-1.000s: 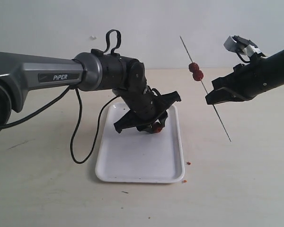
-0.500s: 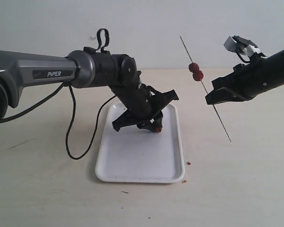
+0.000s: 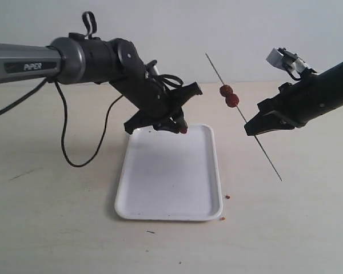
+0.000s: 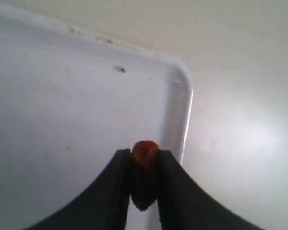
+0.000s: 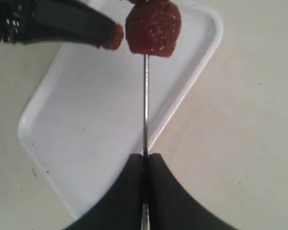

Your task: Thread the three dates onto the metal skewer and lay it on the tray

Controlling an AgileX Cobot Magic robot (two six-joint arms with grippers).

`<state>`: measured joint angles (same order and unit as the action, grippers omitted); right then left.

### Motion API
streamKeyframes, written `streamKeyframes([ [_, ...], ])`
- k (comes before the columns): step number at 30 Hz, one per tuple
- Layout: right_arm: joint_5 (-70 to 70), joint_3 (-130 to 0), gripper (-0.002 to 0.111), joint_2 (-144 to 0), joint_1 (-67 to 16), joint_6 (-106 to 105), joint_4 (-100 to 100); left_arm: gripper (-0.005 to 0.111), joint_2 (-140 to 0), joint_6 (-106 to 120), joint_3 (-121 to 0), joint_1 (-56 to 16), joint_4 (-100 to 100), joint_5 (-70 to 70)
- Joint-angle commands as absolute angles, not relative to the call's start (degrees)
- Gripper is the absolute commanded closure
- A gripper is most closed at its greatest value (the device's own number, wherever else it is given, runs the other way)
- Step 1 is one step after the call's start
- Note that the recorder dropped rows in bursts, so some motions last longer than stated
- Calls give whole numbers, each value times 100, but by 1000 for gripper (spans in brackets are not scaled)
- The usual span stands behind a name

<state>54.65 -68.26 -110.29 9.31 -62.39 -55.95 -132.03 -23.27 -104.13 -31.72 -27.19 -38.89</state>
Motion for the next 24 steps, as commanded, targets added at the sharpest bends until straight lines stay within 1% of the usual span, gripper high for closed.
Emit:
streamKeyframes([
  [1, 5781, -6687, 108, -11033, 939, -6336, -5630, 86, -12860, -2032, -10412, -2881, -2743, -3950],
  [4, 5771, -6388, 108, -11103, 939, -6574, -5883, 86, -12701, -1848, -10412, -2649, -2761, -3972],
  [9, 6035, -5916, 108, -11197, 929, -7147, -6305, 77, -12582, -1468, -10412, -2387, -3079, -4034],
  [14, 6232, -5629, 108, -11206, 890, -7609, -6631, 77, -12582, -1365, -10412, -2388, -3179, -4022],
  [20, 6005, -5524, 108, -11206, 320, -7721, -6648, 77, -12582, -1365, -10412, -2388, -3217, -4007],
  [24, 5815, -5524, 108, -11206, 133, -7692, -6648, 77, -12582, -1365, -10412, -2388, -3217, -4007],
])
